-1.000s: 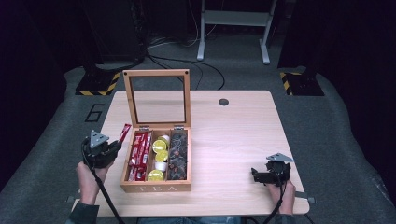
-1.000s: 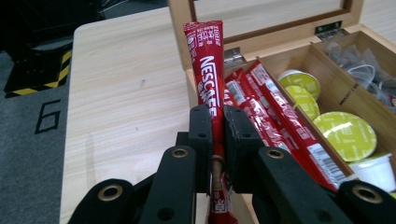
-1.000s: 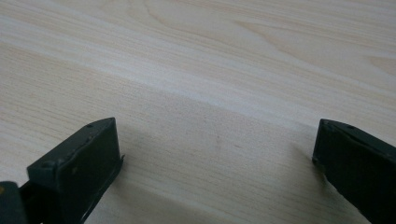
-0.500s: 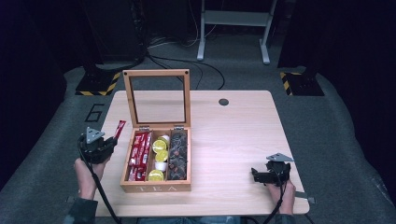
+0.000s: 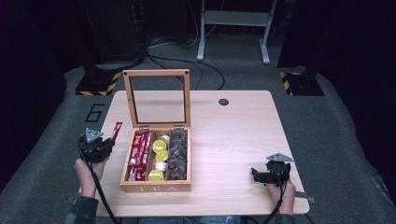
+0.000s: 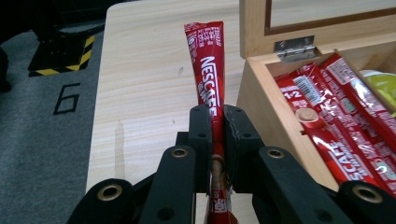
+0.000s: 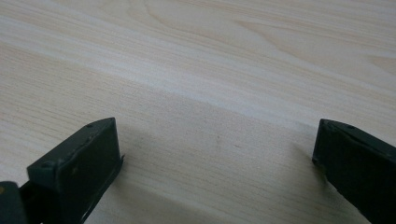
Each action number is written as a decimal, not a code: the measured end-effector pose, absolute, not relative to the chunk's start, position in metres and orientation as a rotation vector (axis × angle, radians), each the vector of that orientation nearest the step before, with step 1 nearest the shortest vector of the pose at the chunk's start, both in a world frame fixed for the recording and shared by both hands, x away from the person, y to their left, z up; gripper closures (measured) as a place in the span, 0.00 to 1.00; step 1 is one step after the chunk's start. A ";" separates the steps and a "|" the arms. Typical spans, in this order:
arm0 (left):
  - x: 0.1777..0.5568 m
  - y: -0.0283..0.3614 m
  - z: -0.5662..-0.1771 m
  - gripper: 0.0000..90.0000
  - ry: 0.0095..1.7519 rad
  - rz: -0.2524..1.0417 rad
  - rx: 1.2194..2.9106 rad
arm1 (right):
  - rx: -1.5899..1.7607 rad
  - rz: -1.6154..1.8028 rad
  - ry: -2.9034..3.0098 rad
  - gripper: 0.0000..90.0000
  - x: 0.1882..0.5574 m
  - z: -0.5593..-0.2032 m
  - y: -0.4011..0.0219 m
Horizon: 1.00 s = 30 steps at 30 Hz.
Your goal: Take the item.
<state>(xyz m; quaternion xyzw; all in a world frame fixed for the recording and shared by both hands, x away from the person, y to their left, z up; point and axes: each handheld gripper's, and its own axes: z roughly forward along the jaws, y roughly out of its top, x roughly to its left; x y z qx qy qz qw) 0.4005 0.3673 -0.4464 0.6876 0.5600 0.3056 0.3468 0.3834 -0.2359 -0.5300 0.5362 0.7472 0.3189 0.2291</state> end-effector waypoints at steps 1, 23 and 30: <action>0.401 0.368 -0.448 0.91 1.456 0.787 1.788 | 1.476 0.878 2.056 0.00 0.383 -0.530 -0.236; 0.426 0.374 -0.486 0.91 1.517 0.738 1.812 | 1.477 0.879 2.056 0.00 0.383 -0.530 -0.236; 0.430 0.378 -0.498 0.90 1.543 0.700 1.807 | 1.476 0.879 2.056 0.00 0.383 -0.530 -0.236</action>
